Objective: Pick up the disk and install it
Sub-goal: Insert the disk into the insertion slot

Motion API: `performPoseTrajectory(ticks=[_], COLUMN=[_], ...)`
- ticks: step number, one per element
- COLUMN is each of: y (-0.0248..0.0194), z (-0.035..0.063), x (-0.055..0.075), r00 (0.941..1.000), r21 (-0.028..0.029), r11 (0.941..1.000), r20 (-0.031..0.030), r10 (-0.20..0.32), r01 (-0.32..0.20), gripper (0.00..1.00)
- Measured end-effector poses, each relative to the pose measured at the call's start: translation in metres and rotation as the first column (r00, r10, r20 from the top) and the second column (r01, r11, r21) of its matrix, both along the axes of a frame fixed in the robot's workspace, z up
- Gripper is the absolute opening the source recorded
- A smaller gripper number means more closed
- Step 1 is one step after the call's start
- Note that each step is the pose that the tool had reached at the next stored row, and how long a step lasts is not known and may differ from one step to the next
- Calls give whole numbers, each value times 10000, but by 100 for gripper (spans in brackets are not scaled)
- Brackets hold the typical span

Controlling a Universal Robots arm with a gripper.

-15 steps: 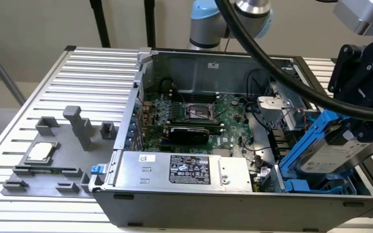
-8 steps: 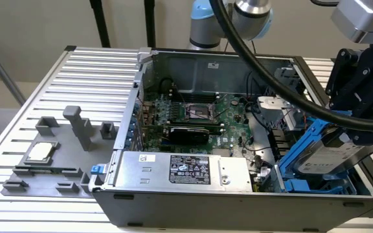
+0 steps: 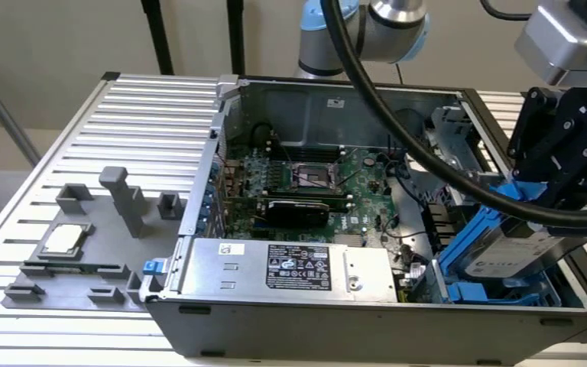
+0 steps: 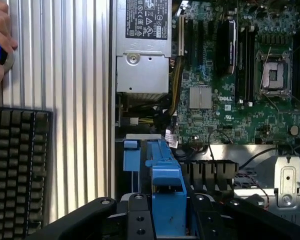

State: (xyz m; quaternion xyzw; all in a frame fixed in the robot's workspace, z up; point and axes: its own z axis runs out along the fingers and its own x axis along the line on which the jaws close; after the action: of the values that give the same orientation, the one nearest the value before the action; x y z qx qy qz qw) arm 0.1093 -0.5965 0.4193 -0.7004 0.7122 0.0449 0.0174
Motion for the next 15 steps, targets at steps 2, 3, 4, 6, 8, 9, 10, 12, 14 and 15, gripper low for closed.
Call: performPoseTrajectory(ticks=[2,3,4,6,8,9,10,12,14,15], y=[-2,-3,-4,-5,-7,-7,-8,-8,-8,-8], z=[-27,-40,-53,-83,-112,-127,-142,-174,-209,-227], x=[5,7,10,15,20,24,26,30,33,35], r00=[10000,10000,10000,10000,10000,10000,9999,9999,9999,9999], r21=[10,12,15,21,23,23,23,23,23,23], r11=[10000,10000,10000,10000,10000,10000,10000,10000,10000,10000], r20=[-17,-27,-36,-57,-79,-91,-101,-120,-136,-143], r10=[4,6,9,15,22,27,32,41,51,57], r01=[-4,-6,-9,-15,-22,-27,-32,-41,-50,-57], gripper=[0,0,0,0,0,0,0,0,0,0])
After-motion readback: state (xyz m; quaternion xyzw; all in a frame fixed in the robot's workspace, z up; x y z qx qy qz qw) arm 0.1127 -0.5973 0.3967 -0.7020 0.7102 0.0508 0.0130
